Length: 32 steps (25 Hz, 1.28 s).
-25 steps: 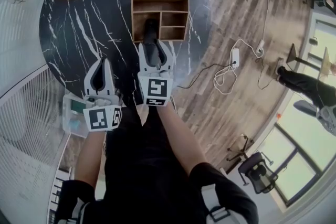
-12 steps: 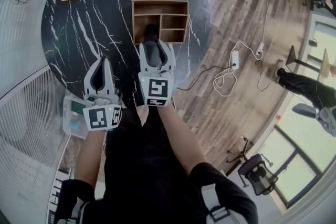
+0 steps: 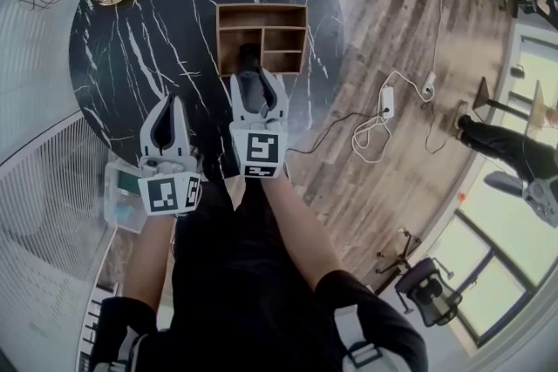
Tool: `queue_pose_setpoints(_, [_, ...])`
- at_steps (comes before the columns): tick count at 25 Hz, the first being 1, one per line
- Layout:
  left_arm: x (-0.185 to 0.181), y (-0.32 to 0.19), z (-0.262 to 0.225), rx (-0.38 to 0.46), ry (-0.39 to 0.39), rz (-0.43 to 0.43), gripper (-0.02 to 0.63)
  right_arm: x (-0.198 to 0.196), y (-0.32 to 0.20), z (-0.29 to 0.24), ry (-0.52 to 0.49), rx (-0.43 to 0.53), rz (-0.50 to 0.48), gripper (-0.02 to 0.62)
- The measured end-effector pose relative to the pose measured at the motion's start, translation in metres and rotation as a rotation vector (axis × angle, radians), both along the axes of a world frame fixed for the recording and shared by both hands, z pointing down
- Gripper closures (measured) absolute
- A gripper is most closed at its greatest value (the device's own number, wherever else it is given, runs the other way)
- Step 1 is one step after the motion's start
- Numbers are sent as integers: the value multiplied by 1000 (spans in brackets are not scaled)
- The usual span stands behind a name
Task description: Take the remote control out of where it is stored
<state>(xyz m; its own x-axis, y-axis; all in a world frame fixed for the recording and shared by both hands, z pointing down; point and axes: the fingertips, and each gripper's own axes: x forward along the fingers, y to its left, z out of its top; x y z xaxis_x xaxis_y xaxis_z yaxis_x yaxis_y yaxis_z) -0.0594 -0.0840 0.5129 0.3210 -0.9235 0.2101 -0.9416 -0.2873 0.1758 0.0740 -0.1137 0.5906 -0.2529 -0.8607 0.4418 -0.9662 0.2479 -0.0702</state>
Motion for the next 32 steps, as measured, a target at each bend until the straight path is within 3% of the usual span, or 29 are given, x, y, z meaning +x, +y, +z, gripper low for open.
queue_pose_setpoints(32, [2, -2, -43, 49, -6, -23, 597, 2, 6, -35, -8, 18, -40, 410])
